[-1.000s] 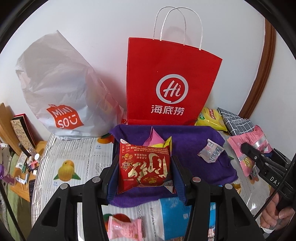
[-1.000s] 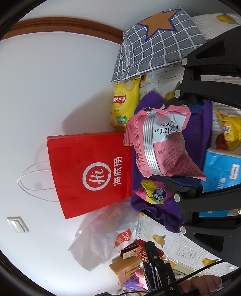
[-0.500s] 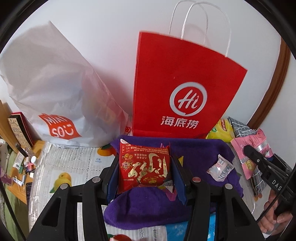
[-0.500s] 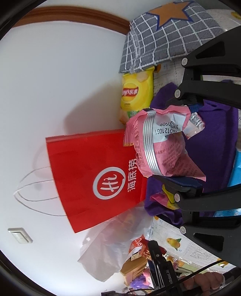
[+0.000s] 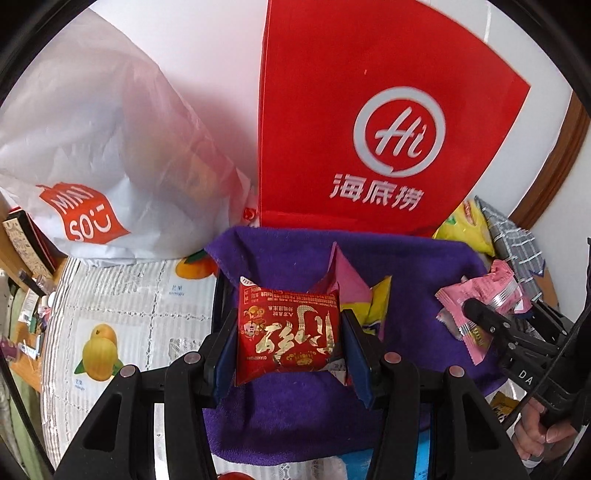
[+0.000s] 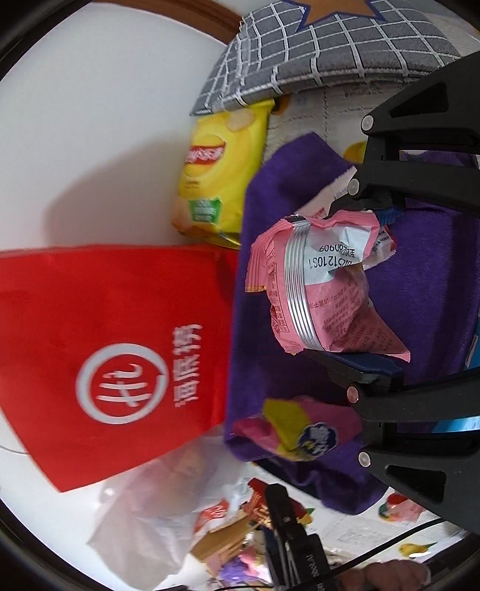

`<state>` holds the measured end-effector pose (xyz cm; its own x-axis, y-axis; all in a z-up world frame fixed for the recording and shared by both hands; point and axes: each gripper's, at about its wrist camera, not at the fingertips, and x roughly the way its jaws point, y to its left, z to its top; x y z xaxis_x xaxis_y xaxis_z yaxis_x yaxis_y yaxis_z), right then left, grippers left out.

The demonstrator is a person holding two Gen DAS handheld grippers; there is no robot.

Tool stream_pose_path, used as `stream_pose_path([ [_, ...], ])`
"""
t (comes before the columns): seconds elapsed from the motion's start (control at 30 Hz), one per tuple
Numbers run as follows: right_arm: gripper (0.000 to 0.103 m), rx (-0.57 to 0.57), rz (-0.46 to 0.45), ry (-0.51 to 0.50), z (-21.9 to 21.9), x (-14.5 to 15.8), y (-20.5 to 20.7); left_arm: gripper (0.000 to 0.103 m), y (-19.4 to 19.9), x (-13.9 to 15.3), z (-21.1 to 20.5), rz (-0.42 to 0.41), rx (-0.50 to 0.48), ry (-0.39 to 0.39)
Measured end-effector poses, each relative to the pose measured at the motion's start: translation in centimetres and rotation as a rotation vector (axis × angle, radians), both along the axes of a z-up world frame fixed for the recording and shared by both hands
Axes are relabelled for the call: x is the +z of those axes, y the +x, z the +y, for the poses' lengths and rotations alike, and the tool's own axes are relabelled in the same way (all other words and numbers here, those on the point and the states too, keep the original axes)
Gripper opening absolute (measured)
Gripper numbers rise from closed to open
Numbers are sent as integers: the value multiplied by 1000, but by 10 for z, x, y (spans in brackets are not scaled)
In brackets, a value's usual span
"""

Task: Organize snacks
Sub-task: 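Carry the red packet with the left tool while the right carries the pink bag over the purple towel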

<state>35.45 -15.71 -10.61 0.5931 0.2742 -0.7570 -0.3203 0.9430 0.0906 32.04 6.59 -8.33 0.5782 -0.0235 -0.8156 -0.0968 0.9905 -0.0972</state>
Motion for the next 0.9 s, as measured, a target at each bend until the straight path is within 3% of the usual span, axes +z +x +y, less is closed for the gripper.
stream_pose_path([
  [0.27, 55, 8, 42, -19, 5, -13, 3, 50, 5, -12, 2, 58, 27, 15],
  [0.9, 56, 7, 124, -29, 11, -30, 12, 50, 9, -24, -8, 98, 5, 29],
])
